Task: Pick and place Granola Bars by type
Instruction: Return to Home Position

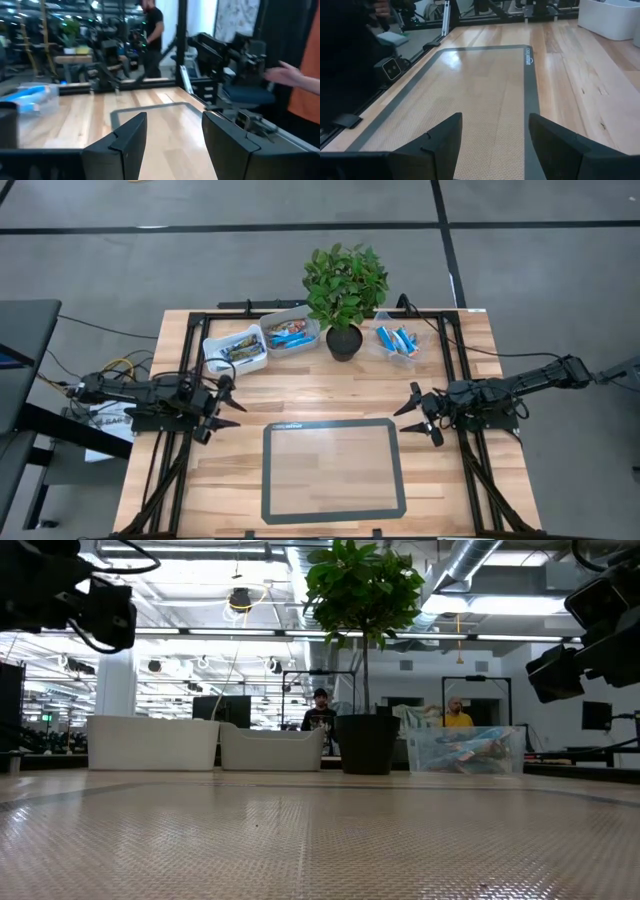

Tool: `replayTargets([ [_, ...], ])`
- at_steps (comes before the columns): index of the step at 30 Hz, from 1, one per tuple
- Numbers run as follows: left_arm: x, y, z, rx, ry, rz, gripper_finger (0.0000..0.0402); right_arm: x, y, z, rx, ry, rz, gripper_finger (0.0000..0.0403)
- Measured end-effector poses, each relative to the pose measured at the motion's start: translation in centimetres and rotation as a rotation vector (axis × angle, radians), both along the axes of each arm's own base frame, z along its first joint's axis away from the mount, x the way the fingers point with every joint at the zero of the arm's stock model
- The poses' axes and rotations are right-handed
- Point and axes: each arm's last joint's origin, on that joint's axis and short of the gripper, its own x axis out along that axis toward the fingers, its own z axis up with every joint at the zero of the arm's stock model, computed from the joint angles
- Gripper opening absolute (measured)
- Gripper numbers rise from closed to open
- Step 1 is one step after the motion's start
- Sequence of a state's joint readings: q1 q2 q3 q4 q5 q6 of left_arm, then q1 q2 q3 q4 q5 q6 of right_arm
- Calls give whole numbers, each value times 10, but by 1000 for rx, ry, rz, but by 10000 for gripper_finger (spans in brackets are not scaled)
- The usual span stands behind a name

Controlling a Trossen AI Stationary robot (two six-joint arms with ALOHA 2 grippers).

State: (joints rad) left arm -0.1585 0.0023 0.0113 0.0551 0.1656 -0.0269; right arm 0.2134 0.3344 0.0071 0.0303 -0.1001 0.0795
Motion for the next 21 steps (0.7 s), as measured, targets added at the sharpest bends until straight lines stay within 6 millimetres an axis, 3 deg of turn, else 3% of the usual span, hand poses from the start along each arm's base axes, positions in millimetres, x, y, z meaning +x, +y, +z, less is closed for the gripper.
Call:
replayTargets([
  [21,1,1,-2,-39,34,50,183,0,0,0,1,1,3,221],
])
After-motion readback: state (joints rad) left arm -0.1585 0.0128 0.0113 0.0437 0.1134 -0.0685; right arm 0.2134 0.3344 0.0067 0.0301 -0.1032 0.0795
